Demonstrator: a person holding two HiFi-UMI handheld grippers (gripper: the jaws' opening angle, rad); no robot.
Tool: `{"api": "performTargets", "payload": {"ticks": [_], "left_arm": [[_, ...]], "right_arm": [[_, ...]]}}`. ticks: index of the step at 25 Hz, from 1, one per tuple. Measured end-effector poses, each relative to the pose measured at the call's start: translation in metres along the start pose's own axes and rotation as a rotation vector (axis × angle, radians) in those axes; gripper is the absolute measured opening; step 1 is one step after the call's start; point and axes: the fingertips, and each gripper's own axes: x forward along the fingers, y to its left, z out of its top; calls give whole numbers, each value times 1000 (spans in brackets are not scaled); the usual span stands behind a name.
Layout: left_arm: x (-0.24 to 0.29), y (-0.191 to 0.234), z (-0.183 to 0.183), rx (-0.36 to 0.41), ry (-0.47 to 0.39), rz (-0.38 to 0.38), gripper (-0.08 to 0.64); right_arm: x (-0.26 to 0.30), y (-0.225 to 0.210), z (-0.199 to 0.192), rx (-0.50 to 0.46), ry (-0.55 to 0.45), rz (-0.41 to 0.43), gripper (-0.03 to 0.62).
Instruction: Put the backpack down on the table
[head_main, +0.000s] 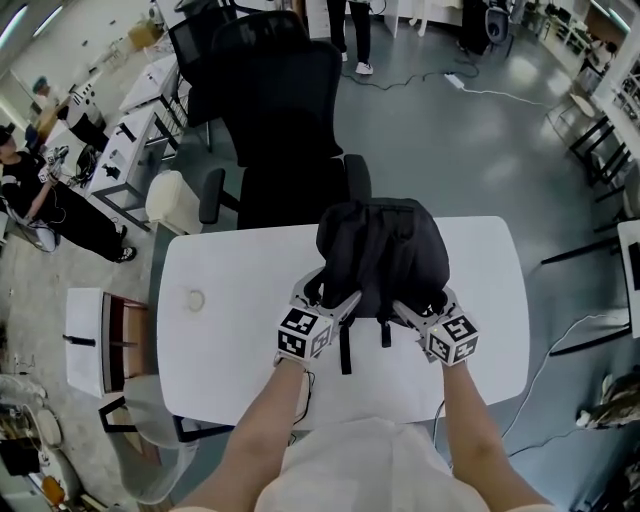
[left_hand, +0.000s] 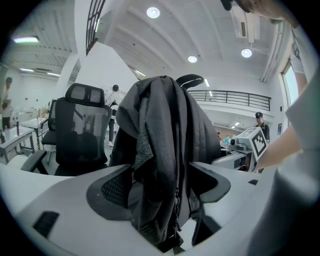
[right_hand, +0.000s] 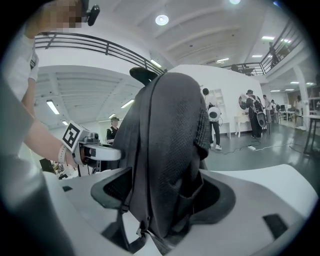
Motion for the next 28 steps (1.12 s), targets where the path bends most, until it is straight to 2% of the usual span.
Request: {"api": "performTargets", "payload": {"ticks": [10,15,19,22,26,28], "left_arm": [[-36,11,-3,-17,-16,39,356],[-60,14,1,-14,-25,72,353],[-73,19,4,-7,-38,90,344],[-85,21,14,-20,-82,123,315],[-103,23,33,-78,-180,157,227],[-110,24,39,-76,-197,160,211]], "right_arm": [[-28,-3,-8,32,-1,-85,345],[-54,-5,-5,81,-40,-141,346],[-66,-4,1,85,-73,-170,345],[-73,-2,11,84,-101,-188,345],[-83,1,26,81,-149,-208,345],[-87,1,32,86,-168,-216,322]]}}
